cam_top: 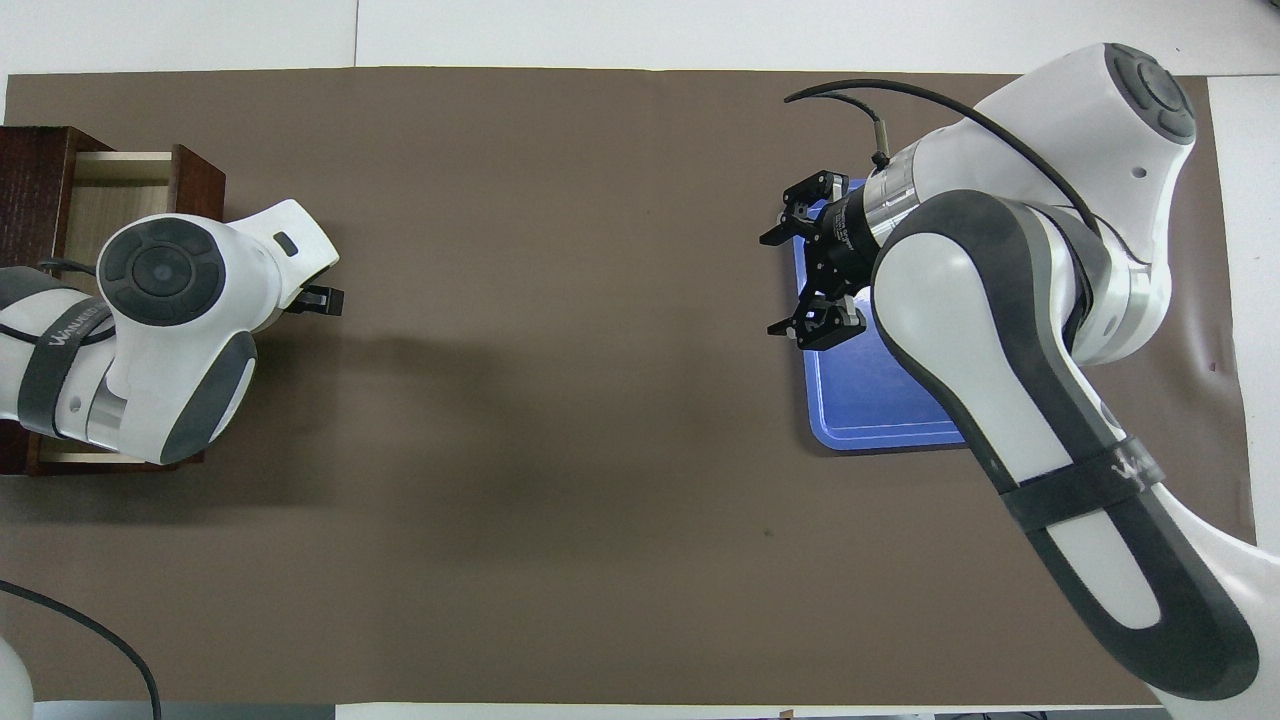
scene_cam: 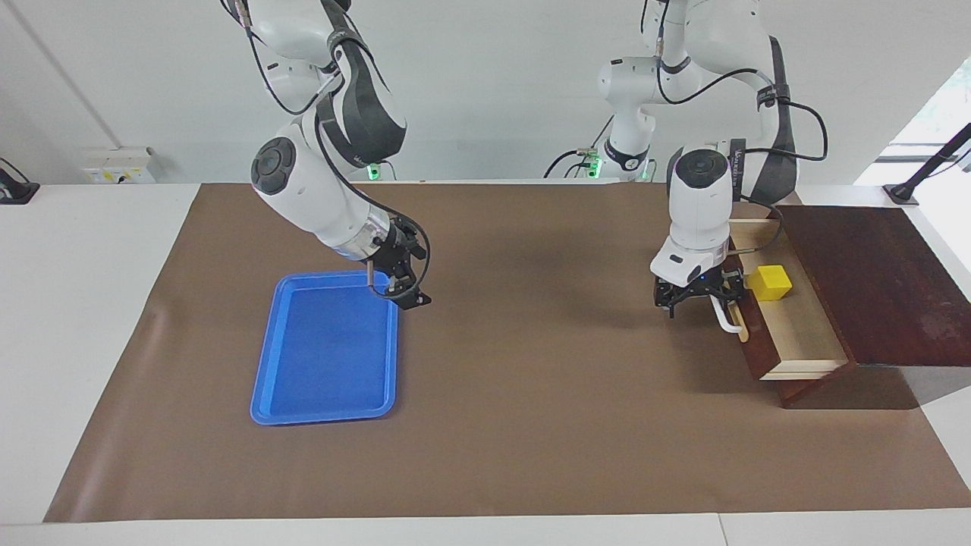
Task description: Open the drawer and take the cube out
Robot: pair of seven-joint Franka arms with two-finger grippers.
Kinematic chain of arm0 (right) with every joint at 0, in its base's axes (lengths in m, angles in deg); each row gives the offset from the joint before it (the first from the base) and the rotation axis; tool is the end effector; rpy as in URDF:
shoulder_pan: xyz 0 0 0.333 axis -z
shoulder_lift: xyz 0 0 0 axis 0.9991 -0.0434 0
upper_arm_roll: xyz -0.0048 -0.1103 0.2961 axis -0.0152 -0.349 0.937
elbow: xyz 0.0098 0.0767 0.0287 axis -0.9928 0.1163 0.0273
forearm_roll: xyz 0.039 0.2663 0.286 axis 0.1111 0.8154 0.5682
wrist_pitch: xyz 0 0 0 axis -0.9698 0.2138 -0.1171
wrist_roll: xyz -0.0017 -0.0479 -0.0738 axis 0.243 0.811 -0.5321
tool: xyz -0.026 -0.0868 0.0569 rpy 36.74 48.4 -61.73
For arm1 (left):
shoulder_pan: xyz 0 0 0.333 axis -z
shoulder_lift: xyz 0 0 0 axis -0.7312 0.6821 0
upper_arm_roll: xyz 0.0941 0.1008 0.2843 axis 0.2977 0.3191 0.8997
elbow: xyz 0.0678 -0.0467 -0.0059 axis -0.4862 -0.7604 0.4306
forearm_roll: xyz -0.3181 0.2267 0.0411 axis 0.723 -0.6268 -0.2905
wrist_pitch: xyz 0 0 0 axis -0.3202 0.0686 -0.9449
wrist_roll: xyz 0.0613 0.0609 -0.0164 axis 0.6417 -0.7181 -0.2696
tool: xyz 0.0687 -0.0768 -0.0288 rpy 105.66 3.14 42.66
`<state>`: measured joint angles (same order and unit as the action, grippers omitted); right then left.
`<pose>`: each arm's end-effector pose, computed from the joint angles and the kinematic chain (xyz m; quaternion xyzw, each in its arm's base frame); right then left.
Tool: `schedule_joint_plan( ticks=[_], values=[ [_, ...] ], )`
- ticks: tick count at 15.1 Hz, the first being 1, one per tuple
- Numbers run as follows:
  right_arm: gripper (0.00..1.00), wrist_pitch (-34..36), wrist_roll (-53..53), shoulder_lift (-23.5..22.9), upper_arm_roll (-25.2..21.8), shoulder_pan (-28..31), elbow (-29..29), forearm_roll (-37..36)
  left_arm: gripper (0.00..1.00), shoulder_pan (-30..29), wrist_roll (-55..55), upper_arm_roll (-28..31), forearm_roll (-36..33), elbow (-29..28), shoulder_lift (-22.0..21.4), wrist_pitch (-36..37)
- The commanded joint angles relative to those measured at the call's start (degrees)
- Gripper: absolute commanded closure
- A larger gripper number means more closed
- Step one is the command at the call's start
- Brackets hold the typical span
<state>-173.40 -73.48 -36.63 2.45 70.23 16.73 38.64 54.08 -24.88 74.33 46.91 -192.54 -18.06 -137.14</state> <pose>0.6104 0.2077 0.4667 -0.7064 0.6688 0.1999 0.1169 0.5737 -0.1237 0.3887 -0.9794 0.1015 -0.0897 0.1496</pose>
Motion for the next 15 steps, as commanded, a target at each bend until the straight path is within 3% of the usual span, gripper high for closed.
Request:
schedule_joint_plan(
  ticks=[1,11,13,15],
  values=[
    [0.03,-0.32,2.01,0.36,-0.17,-0.38,0.42,0.71,0.00,2.05,-1.80,0.39,0.38,-0.37,-0.08,0.57],
    [0.03,-0.24,2.89,0.27,-0.17,-1.00,-0.02,-0.78,0.00,3.63,-2.15,0.48,2.58,2.70,0.36,4.42],
    [0.03,-0.07,3.15,0.27,-0.17,-1.18,0.06,-1.57,0.00,3.72,-2.06,0.39,3.37,8.39,1.93,9.85],
    [0.02,-0.15,3.33,0.27,-0.17,-1.18,0.06,-1.75,0.00,3.72,-2.32,0.48,7.74,18.04,4.57,18.37]
  ],
)
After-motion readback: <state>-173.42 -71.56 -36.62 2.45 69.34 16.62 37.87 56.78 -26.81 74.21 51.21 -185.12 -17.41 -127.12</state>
